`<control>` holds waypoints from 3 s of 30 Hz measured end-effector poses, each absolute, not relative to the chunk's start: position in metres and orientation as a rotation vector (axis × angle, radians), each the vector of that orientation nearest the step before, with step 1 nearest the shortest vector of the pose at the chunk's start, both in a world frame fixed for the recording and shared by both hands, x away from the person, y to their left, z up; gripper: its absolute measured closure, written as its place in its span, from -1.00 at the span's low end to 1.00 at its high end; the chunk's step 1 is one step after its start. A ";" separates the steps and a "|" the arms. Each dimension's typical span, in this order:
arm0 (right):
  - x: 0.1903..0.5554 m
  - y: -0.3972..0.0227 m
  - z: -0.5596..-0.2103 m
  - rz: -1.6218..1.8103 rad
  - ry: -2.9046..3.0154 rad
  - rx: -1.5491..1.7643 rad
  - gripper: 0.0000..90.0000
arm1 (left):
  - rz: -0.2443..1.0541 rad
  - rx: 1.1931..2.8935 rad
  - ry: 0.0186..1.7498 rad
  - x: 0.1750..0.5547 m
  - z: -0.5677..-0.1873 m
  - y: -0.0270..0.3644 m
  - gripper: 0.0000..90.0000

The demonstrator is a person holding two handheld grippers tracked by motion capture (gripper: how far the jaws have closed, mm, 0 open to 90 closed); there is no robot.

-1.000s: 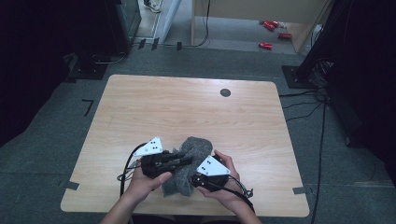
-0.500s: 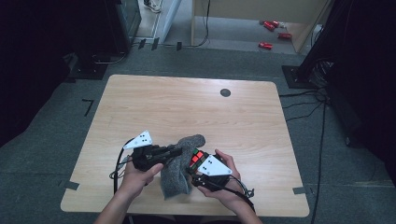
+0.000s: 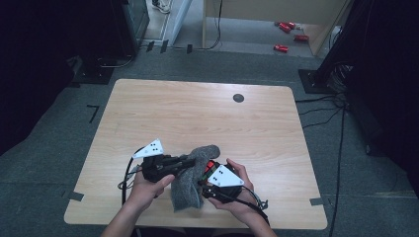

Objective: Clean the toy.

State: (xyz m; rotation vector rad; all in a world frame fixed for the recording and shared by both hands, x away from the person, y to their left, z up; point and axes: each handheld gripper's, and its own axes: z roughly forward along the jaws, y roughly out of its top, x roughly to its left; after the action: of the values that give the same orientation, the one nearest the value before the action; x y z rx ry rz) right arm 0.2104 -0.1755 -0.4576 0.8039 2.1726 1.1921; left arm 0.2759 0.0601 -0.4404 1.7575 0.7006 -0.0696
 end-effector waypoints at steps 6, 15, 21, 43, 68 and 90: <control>0.211 -0.175 -0.460 1.190 2.180 0.808 -0.23 | -0.077 1.770 0.661 0.270 -0.439 0.051 0.80; 0.211 -0.175 -0.461 1.180 2.179 0.813 -0.23 | -0.045 1.789 0.637 0.267 -0.439 0.046 0.78; 0.211 -0.177 -0.458 1.196 2.168 0.807 -0.24 | -0.064 1.749 0.710 0.279 -0.443 0.063 0.78; 0.208 -0.190 -0.439 1.309 2.107 0.809 -0.23 | -0.177 1.734 0.700 0.284 -0.454 0.063 0.77; 0.205 -0.185 -0.439 1.327 2.133 0.769 -0.23 | -0.233 1.651 0.676 0.286 -0.449 0.071 0.77; 0.205 -0.192 -0.430 1.363 2.067 0.815 -0.24 | -0.279 1.653 0.704 0.287 -0.460 0.063 0.78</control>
State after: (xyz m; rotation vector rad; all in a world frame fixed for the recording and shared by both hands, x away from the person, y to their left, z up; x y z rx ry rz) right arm 0.2049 -0.1920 -0.4305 0.8151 2.0670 1.3631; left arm 0.2872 0.0634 -0.4601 1.6534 0.7041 -0.2794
